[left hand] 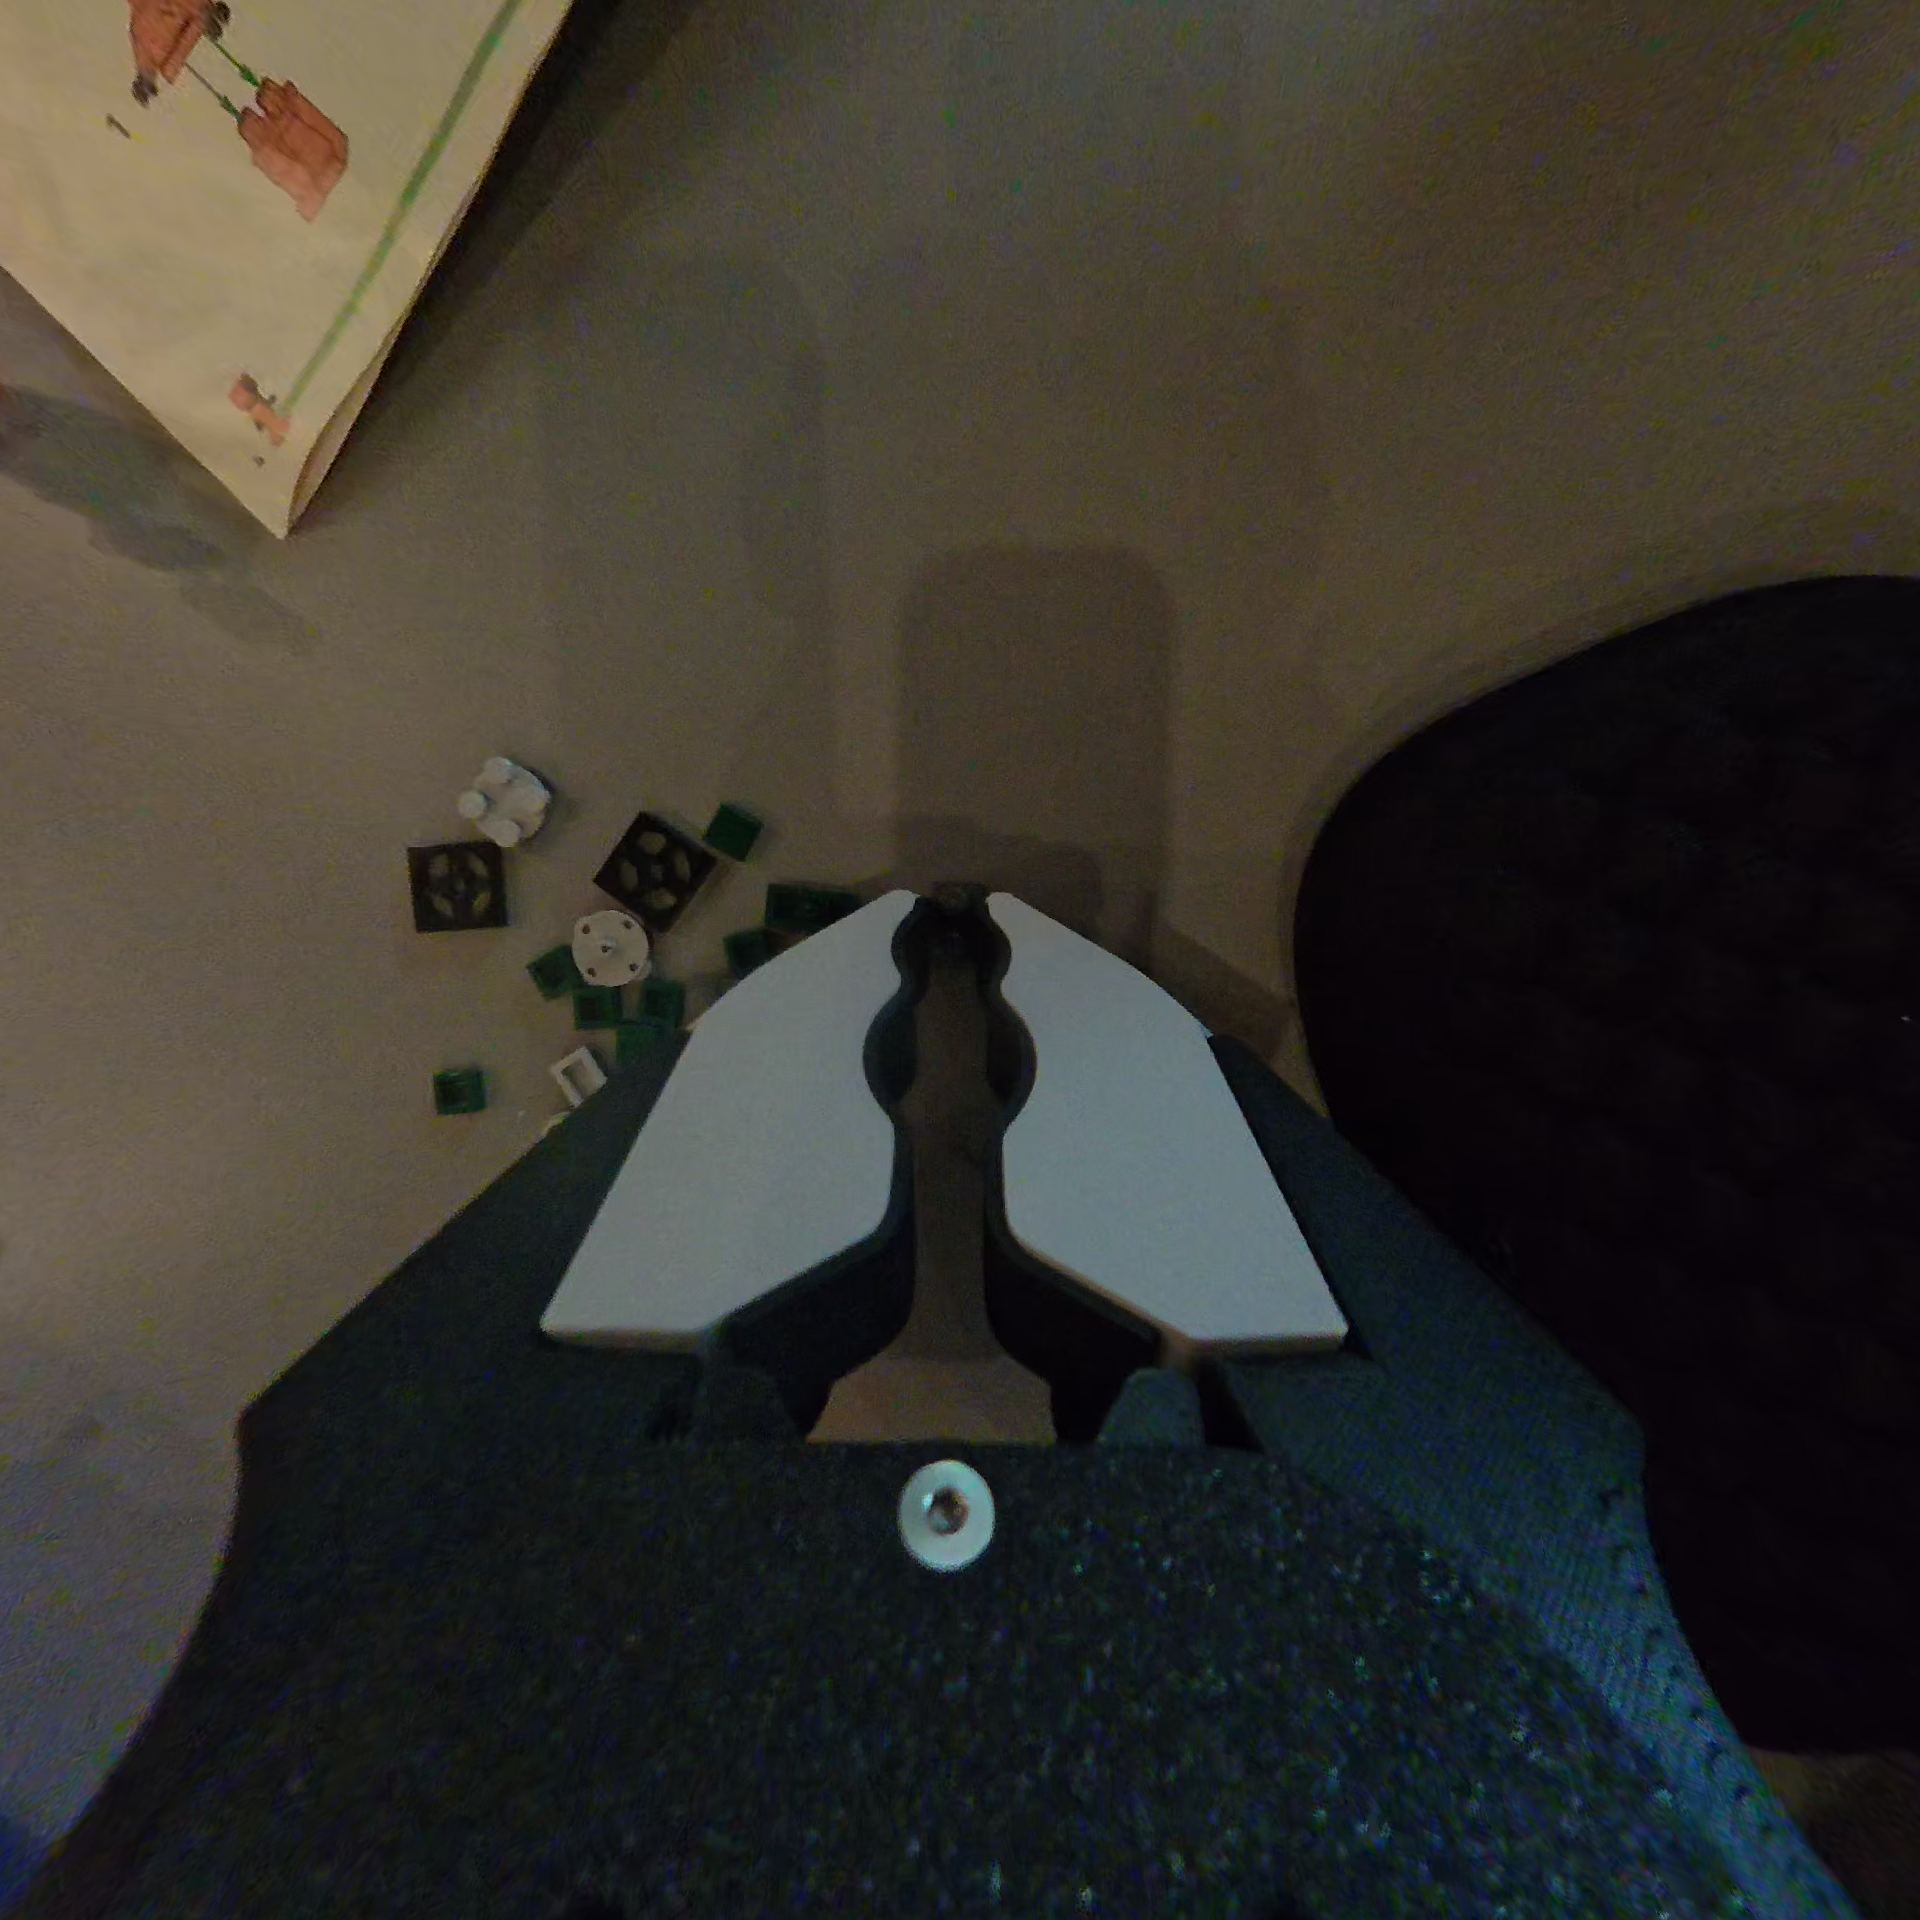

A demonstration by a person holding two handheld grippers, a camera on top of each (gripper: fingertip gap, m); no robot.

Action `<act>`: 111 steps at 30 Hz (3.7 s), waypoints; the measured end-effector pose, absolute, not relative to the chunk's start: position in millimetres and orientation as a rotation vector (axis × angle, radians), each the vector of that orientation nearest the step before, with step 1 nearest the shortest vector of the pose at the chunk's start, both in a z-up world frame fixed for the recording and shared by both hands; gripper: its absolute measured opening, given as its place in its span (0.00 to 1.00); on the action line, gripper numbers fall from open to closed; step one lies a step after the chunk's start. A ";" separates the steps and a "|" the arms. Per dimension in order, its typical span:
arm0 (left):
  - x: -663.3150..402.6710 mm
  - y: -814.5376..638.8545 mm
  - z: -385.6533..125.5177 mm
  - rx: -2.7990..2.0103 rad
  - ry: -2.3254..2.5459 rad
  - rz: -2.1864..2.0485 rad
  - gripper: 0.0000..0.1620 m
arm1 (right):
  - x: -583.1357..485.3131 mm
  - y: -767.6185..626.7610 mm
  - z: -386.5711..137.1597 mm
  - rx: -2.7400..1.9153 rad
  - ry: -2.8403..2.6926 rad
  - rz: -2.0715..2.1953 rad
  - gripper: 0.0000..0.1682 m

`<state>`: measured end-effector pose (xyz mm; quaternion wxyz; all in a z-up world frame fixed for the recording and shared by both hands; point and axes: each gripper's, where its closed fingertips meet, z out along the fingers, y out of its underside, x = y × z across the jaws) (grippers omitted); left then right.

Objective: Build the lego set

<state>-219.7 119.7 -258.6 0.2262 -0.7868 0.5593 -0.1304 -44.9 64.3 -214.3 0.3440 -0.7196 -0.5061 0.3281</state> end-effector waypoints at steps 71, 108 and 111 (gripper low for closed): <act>-664.0 152.7 -111.2 -1.788 -0.195 0.043 0.22 | -51.2 72.6 -171.8 -1.754 -0.918 0.732 0.00; -274.6 102.6 51.4 -1.196 0.901 -0.762 0.00 | -72.6 99.8 -93.5 -1.485 -1.034 0.938 0.28; -230.0 91.2 42.3 -1.147 0.942 -0.914 0.00 | -70.5 98.4 -69.8 -1.410 -0.992 1.093 0.41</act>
